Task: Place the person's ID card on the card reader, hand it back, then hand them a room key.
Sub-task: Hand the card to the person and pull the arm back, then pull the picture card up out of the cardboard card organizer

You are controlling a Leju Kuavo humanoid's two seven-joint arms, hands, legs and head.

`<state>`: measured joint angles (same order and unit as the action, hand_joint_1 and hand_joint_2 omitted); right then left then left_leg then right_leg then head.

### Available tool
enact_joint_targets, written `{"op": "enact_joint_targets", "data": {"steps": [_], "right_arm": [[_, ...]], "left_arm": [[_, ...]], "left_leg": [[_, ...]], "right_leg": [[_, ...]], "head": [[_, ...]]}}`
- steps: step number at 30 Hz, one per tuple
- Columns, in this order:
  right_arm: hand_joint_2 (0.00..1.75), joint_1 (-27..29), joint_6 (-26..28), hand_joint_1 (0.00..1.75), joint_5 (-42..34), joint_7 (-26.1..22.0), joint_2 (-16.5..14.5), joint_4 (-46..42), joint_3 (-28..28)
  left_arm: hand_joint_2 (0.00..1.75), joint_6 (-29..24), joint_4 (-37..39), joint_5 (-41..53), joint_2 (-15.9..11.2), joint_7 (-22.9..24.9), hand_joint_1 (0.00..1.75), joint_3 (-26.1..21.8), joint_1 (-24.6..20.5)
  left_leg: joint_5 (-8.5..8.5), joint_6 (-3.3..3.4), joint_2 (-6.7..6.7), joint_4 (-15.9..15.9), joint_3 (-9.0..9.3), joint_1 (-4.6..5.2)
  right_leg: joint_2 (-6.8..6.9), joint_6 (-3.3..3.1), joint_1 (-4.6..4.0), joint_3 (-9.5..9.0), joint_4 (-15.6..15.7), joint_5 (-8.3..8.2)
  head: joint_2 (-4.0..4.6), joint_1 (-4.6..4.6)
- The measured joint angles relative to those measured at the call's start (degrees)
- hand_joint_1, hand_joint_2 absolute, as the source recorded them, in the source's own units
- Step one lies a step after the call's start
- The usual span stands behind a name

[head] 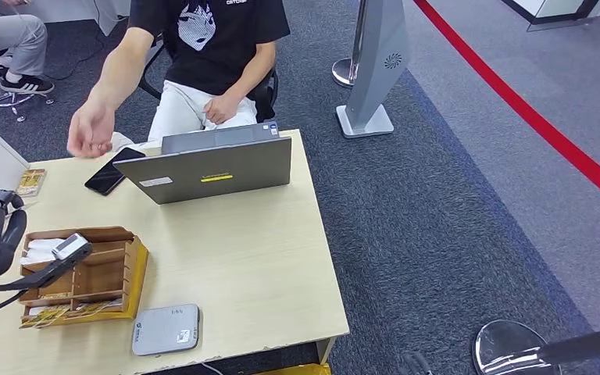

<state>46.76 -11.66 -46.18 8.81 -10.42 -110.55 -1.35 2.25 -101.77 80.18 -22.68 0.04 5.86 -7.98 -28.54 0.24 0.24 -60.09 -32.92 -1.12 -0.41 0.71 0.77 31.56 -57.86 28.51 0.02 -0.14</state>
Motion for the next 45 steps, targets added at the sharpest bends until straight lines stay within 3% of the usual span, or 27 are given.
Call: {"op": "enact_joint_targets", "data": {"steps": [8, 11, 12, 15, 21, 30, 33, 36, 42, 45], "right_arm": [[1.75, 0.0, 9.8, 0.00, -5.4, -9.7, 8.4, -1.4, 8.1], [1.75, -0.3, 13.2, 0.00, -7.0, -13.0, 11.9, -2.3, 11.7], [1.75, -0.3, 14.1, 0.00, -7.5, -14.0, 13.0, -2.6, 12.8], [1.75, -0.4, 15.8, 0.00, -8.2, -16.2, 15.8, -3.3, 15.6], [1.75, -0.9, 19.4, 0.00, -10.3, -19.7, 19.6, -4.5, 19.8], [1.75, 0.6, 24.1, 0.00, -12.3, -22.4, 21.9, -9.9, 22.5], [1.75, 2.3, 22.1, 0.00, -10.4, -19.7, 20.8, -11.2, 21.7], [1.75, 3.3, 16.3, 0.00, -6.8, -14.7, 17.4, -11.5, 19.2], [1.75, 3.5, 0.6, 0.00, 3.2, -1.5, 4.5, -9.3, 9.3], [1.75, 3.1, -4.2, 0.00, 2.5, 2.9, -1.1, -7.7, 4.0]], "left_arm": [[1.75, -1.8, 0.4, -1.0, 0.3, -0.7, 1.73, -1.3, 1.0], [1.75, -2.6, -0.1, -1.6, 0.9, -1.3, 0.99, -1.9, 2.0], [1.75, -2.8, -0.4, -1.9, 1.2, -1.5, 0.58, -2.1, 2.4], [1.75, -3.5, -1.2, -2.6, 2.0, -1.9, 0.02, -2.6, 3.6], [1.75, -5.5, -3.9, -4.7, 4.4, -3.0, 0.00, -4.0, 6.7], [1.75, -9.2, -11.8, -8.7, 10.0, -7.7, 0.00, -7.2, 18.0], [1.75, -10.1, -13.3, -9.8, 12.1, -9.9, 0.00, -7.9, 22.7], [1.75, -10.1, -13.8, -11.0, 14.0, -11.5, 0.00, -8.2, 26.8], [1.75, -9.7, -13.4, -7.8, 18.0, -12.4, 0.00, -8.3, 33.1], [1.75, -10.1, -11.8, -4.3, 18.4, -10.7, 0.00, -8.2, 34.7]], "left_leg": [[0.00, 0.00, -0.01, 0.0, -0.01, 0.00], [0.00, 0.00, 0.00, 0.0, -0.01, 0.00], [0.00, 0.00, -0.01, 0.0, -0.01, 0.00], [-0.01, 0.01, -0.01, 0.0, -0.01, 0.00], [-0.02, 0.01, -0.01, 0.0, -0.03, 0.00], [-0.09, 0.00, -0.04, 0.0, -0.02, 0.01], [-0.13, -0.02, -0.07, 0.0, -0.01, 0.01], [-0.18, -0.02, -0.06, 0.0, -0.01, 0.00], [-0.20, -0.04, -0.05, 0.0, 0.00, -0.03], [-0.19, -0.04, -0.03, 0.0, 0.00, -0.05]], "right_leg": [[0.00, 0.00, 0.00, 0.00, 0.0, 0.00], [0.00, 0.00, 0.00, 0.00, 0.0, 0.00], [0.00, 0.00, 0.00, 0.00, 0.0, 0.00], [0.00, 0.00, 0.00, 0.01, 0.0, 0.00], [-0.01, 0.01, 0.00, 0.02, 0.0, 0.01], [-0.04, 0.03, 0.01, 0.04, 0.0, 0.04], [-0.08, 0.04, 0.01, 0.10, 0.0, 0.08], [-0.07, 0.04, 0.00, 0.15, 0.0, 0.14], [-0.06, -0.04, -0.02, 0.13, 0.0, 0.20], [-0.04, -0.05, -0.03, 0.12, 0.0, 0.20]], "head": [[0.00, 0.01], [0.00, 0.01], [0.00, 0.01], [0.00, 0.01], [0.00, 0.01], [0.00, 0.01], [0.00, 0.01], [0.00, 0.01], [0.00, 0.00], [0.00, 0.00]]}}
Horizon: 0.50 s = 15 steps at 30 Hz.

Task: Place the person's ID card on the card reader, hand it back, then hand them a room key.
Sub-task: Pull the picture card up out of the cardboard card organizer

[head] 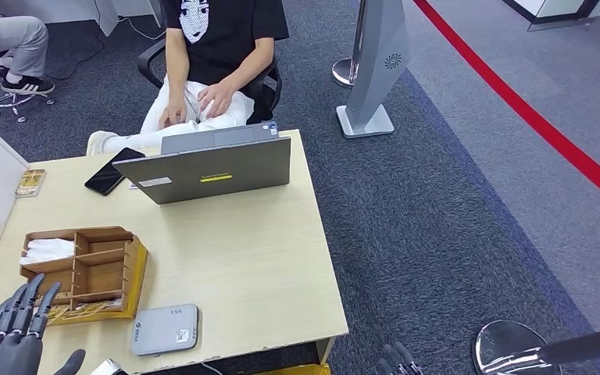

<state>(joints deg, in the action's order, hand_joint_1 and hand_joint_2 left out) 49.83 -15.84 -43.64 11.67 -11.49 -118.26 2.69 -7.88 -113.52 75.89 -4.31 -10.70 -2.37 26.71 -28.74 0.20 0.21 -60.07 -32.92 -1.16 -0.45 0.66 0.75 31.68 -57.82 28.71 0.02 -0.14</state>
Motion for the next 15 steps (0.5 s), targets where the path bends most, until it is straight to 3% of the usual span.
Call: {"op": "enact_joint_targets", "data": {"steps": [7, 15], "right_arm": [[1.75, -0.6, -2.3, 0.00, 0.8, 1.6, -5.2, 2.7, -5.5], [1.75, -1.9, -2.8, 0.00, -0.2, 1.7, -5.7, 4.6, -8.3]], "left_arm": [[1.75, -1.7, 4.5, 3.5, -1.4, 3.2, 0.00, 0.2, 0.0], [1.75, -3.0, 9.2, 7.2, -7.0, 5.9, 0.00, 1.6, -4.2]], "left_leg": [[0.00, 0.00, 0.00, 0.0, 0.01, 0.01], [0.01, 0.00, 0.01, 0.0, 0.03, 0.01]], "right_leg": [[0.00, 0.00, 0.01, -0.02, 0.0, -0.01], [0.03, -0.01, 0.01, -0.03, 0.0, -0.02]], "head": [[0.00, 0.00], [0.00, 0.00]]}}
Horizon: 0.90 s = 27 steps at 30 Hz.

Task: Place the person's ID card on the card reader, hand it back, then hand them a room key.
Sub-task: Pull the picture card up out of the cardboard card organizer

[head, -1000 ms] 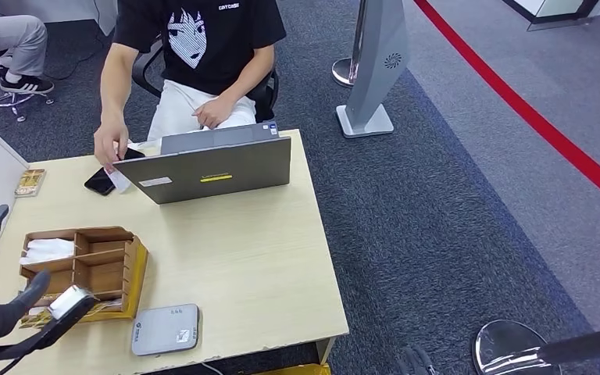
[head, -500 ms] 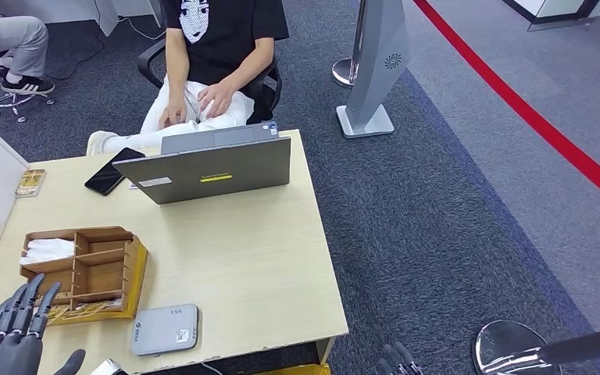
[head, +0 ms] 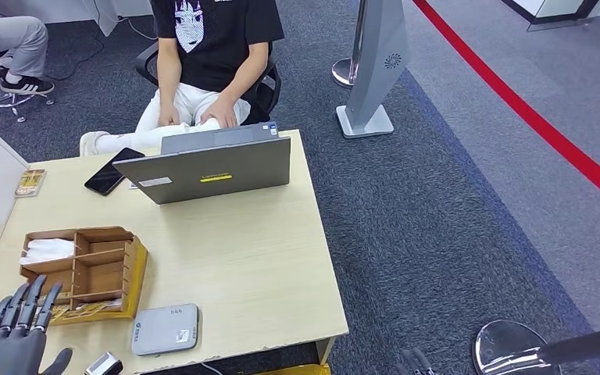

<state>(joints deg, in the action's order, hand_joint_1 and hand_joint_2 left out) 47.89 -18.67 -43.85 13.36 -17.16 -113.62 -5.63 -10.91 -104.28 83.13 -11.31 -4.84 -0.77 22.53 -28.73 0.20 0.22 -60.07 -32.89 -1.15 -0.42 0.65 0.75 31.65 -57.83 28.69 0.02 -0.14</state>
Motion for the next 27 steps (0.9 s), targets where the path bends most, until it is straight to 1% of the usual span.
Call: {"op": "enact_joint_targets", "data": {"steps": [7, 12, 17, 21, 27], "right_arm": [[1.75, -1.1, -0.4, 0.00, 0.0, 0.8, 0.0, 1.6, -1.2], [1.75, -1.8, -0.7, 0.00, 0.0, 1.2, 0.0, 2.7, -1.7], [1.75, -2.5, -0.8, 0.00, 0.3, 1.7, 0.0, 3.4, -1.9], [1.75, -2.9, -0.9, 0.00, 0.3, 2.2, 0.0, 3.5, -2.1], [1.75, -2.9, -0.8, 0.00, 0.3, 2.4, 0.0, 3.6, -2.2]], "left_arm": [[1.75, 2.2, 4.2, 0.6, -4.2, -0.5, 0.00, 1.4, -4.4], [1.75, 3.2, 6.3, 0.8, -5.9, -0.6, 0.00, 2.8, -6.7], [1.75, 4.7, 8.1, 0.9, -6.6, -0.6, 0.00, 4.3, -8.4], [1.75, 5.2, 10.0, 0.4, -6.6, -0.5, 0.00, 5.5, -9.9], [1.75, 5.3, 11.8, -0.6, -6.5, -0.3, 0.00, 7.1, -10.7]], "left_leg": [[0.01, 0.00, -0.01, 0.0, 0.01, -0.01], [0.01, 0.00, -0.01, 0.0, 0.01, 0.00], [0.01, 0.00, -0.01, 0.0, 0.00, 0.01], [0.01, 0.00, -0.01, 0.0, 0.00, 0.01], [0.01, 0.00, -0.02, 0.0, 0.00, 0.01]], "right_leg": [[0.00, 0.00, 0.00, 0.00, 0.0, 0.00], [-0.03, 0.00, 0.00, 0.00, 0.0, -0.01], [-0.02, 0.00, 0.01, 0.00, 0.0, 0.00], [-0.02, 0.00, 0.01, 0.01, 0.0, -0.01], [-0.03, 0.00, 0.00, 0.01, 0.0, 0.00]], "head": [[0.00, 0.01], [0.00, 0.01], [0.00, 0.01], [0.00, 0.00], [0.00, 0.01]]}}
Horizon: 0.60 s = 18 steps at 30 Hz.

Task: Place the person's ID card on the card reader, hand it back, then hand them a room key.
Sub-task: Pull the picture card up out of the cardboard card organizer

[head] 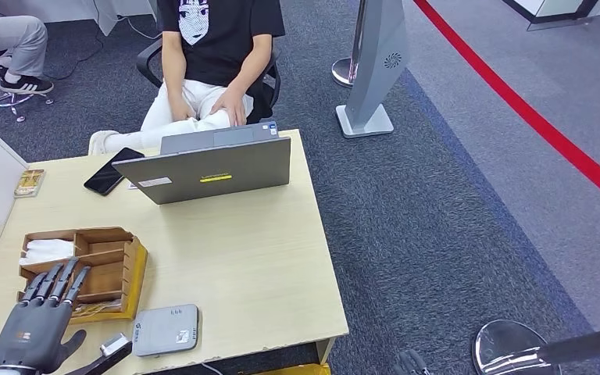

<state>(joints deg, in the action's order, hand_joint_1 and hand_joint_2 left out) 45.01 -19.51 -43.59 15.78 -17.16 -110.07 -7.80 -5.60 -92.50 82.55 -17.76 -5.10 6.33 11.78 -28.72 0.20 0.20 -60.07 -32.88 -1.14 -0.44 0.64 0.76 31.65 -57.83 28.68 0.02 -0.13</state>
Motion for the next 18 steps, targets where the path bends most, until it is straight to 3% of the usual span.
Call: {"op": "enact_joint_targets", "data": {"steps": [1, 5, 18], "right_arm": [[1.75, 0.0, 0.0, 0.00, 0.0, 0.0, 0.0, 0.0, 0.0], [1.75, 0.0, 0.1, 0.00, 0.0, 0.0, 0.0, 0.0, 0.0], [1.75, 1.0, 0.2, 0.00, 0.0, -0.3, 0.0, -0.9, 0.0]], "left_arm": [[1.75, 0.0, 0.2, -0.1, 0.0, 0.0, 0.00, 0.2, 0.0], [1.75, 0.4, 0.5, -0.4, 0.2, 0.2, 1.75, 1.1, -0.1], [1.75, -1.3, -0.9, -3.0, 0.6, 0.3, 1.75, 2.1, -0.2]], "left_leg": [[0.00, 0.00, 0.00, 0.0, 0.00, 0.00], [0.00, 0.00, -0.01, 0.0, 0.00, 0.00], [0.00, 0.00, 0.00, 0.0, 0.00, 0.00]], "right_leg": [[0.00, 0.00, 0.00, 0.00, 0.0, 0.00], [-0.01, 0.00, 0.00, 0.01, 0.0, 0.00], [0.00, 0.00, 0.00, 0.01, 0.0, 0.00]], "head": [[0.00, 0.00], [0.00, 0.00], [0.00, 0.01]]}}
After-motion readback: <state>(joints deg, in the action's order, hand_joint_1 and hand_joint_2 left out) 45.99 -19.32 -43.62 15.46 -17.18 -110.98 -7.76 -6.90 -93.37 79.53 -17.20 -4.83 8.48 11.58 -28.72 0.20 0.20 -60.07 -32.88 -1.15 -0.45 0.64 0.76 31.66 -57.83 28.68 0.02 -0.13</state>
